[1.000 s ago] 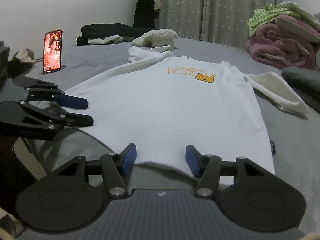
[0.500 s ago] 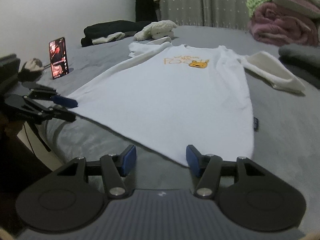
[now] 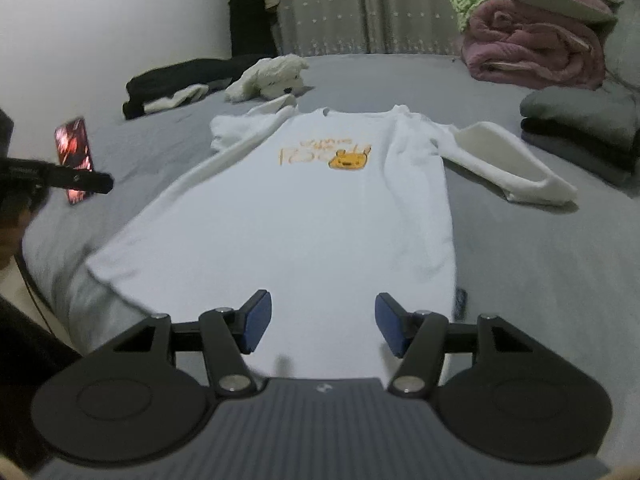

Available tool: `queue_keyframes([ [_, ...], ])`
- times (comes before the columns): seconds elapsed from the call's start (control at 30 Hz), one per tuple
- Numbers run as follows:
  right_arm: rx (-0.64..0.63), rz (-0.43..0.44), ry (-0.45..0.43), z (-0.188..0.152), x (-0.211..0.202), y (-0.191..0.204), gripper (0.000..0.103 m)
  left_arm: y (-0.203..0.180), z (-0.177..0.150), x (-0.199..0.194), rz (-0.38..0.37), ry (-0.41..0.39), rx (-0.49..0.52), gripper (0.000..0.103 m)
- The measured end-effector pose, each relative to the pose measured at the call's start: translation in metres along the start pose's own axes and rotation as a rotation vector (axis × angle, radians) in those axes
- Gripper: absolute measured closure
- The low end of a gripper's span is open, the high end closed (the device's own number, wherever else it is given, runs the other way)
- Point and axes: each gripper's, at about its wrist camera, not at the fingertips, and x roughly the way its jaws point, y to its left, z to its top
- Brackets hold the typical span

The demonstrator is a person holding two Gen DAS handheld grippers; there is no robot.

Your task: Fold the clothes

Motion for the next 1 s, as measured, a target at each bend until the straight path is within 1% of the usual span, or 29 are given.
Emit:
queue_keyframes([
  [0.2,0.027,0.008,0.022,0.017,0.027,0.011,0.041,0.013,0.02,0.039,0.14,-0.042,-0.064,0.024],
  [0.27,0.062,0.015,0.047,0.024,0.037,0.013,0.041,0.022,0.025,0.05,0.182,-0.069,-0.107,0.024],
  [0.37,0.097,-0.006,0.096,0.043,0.051,0.02,0.041,0.037,0.035,0.064,0.237,-0.117,-0.177,0.024],
  [0.47,0.119,0.0,0.1,0.068,0.063,0.025,0.041,0.051,0.049,0.076,0.281,-0.1,-0.273,0.024],
  [0.53,0.124,0.009,0.087,0.087,0.073,0.03,0.041,0.059,0.054,0.081,0.304,-0.097,-0.314,0.024],
  [0.57,0.12,0.009,0.079,0.096,0.079,0.033,0.041,0.06,0.056,0.084,0.317,-0.081,-0.317,0.024],
  [0.67,0.093,0.007,0.053,0.124,0.099,0.044,0.041,0.064,0.062,0.089,0.353,-0.045,-0.283,0.024],
  [0.77,0.057,0.006,0.039,0.147,0.124,0.058,0.041,0.078,0.066,0.088,0.385,-0.047,-0.29,0.024],
  [0.87,0.044,0.029,0.044,0.163,0.153,0.07,0.041,0.097,0.07,0.087,0.409,-0.013,-0.335,0.024],
  [1.0,0.026,0.054,0.077,0.18,0.194,0.088,0.041,0.115,0.07,0.085,0.402,0.03,-0.381,0.024],
])
